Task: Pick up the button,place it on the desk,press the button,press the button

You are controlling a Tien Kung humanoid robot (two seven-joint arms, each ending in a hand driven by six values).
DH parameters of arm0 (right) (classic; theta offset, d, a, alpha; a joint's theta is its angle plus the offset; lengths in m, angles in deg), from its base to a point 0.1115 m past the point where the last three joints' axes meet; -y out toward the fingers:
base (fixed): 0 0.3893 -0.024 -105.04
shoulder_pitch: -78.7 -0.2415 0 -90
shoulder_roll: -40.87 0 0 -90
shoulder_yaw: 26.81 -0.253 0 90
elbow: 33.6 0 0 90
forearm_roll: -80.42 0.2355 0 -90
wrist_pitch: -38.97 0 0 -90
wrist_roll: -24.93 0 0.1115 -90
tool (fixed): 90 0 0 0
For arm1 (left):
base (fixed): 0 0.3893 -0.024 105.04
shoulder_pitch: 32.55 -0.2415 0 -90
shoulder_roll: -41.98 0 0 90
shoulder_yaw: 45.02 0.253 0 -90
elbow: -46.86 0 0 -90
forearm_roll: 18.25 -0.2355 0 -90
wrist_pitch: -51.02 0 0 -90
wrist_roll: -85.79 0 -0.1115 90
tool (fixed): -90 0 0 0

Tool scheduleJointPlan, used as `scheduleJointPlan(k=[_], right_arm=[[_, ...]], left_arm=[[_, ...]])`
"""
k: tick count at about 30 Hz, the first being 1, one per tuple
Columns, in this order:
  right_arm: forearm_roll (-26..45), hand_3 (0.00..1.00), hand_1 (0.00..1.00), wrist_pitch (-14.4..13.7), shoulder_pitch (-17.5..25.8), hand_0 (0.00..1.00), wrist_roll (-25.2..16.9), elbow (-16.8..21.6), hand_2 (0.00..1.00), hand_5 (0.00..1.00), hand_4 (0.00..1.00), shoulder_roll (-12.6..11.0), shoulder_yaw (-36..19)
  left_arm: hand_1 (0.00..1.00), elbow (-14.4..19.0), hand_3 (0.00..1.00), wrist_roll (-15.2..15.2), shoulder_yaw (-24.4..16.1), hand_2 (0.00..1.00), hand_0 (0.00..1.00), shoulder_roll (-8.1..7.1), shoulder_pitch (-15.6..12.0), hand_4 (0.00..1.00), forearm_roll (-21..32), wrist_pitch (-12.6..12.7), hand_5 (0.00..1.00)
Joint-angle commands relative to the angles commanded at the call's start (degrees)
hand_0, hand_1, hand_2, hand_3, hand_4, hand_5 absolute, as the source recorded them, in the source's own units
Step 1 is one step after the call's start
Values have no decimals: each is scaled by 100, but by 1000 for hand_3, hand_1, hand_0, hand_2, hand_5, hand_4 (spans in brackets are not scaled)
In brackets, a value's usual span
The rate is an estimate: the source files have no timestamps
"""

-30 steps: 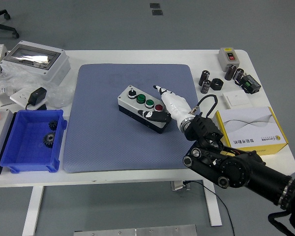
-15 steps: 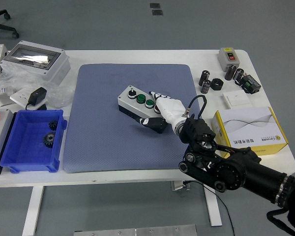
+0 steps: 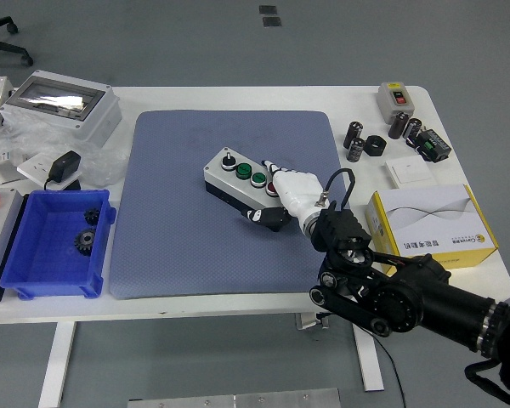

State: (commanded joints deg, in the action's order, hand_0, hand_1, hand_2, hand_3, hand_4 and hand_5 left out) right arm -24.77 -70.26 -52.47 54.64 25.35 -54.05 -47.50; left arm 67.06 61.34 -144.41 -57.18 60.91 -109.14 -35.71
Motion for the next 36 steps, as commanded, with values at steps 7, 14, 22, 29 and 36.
scheduleJointPlan(k=[7,14,22,29,36], right_arm=[[-99,555,584,97,62,335,2,-12,607,231,789,18,-44],[-226,467,474,42,126,287,-74,-9,469,160,690,21,-238],[-372,408,438,20,164,271,-123,4,424,197,628,9,-354],[-284,331,388,94,198,245,-358,-14,380,154,591,-8,-452],[-171,442,322,112,309,177,-694,11,378,99,494,-72,-657]], left_arm=[[539,-17,618,40,-18,512,633,-7,-28,392,-36,-24,66],[538,-26,617,65,-74,512,632,-6,-46,379,-177,-77,67],[538,-58,617,153,-97,512,632,-36,-40,378,-212,-90,66],[538,-50,616,140,-120,512,632,-25,-51,376,-268,-113,68],[537,-48,616,163,-140,513,633,-64,-14,368,-281,-106,71]])
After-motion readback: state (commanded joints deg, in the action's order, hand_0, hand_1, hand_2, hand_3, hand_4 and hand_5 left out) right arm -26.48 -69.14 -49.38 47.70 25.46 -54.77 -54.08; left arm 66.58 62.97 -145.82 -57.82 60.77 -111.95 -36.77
